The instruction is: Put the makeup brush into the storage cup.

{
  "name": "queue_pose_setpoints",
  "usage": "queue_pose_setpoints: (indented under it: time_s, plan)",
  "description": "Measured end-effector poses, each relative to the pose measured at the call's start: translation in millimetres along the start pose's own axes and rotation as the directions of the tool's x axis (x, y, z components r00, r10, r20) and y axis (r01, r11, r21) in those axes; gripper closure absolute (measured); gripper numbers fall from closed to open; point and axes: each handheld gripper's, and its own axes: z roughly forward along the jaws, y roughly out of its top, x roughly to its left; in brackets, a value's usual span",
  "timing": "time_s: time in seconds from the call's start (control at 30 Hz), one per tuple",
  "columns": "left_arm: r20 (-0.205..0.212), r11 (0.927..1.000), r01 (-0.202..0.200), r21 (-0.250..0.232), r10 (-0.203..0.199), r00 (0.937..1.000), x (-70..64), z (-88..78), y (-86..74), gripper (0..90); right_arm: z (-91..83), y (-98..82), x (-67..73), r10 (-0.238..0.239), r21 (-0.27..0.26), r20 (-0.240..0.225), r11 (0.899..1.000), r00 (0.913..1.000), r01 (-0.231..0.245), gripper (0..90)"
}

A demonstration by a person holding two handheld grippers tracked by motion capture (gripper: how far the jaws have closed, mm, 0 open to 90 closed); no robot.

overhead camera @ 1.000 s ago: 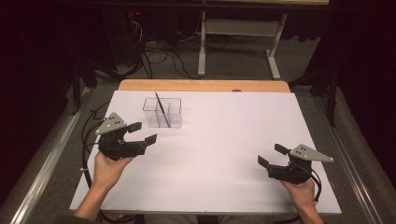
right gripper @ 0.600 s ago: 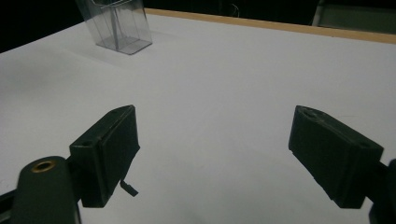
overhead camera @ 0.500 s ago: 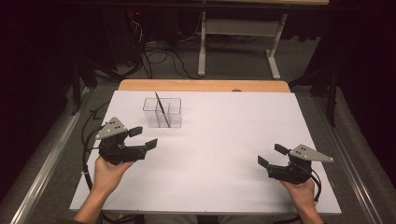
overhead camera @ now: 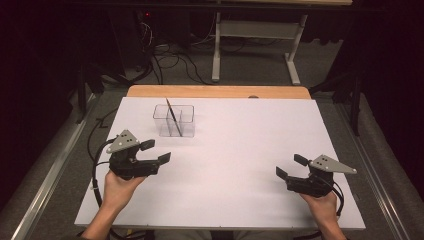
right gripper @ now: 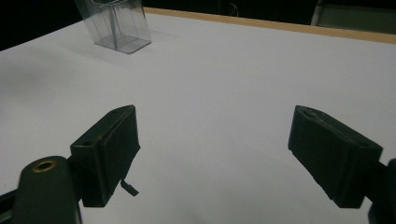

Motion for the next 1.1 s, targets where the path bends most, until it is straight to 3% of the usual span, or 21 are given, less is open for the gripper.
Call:
queue_pose_setpoints:
  time_s: [1.1]
  plan:
    - [-0.015, 1.0000, 0.007, -0.003, -0.007, 0.9999, 6.5, 1.8, -12.0, 27.4, 0.1, 0.0, 0.4, 0.000, 0.001, -0.002, 1.000, 1.0000, 0.000, 17.5]
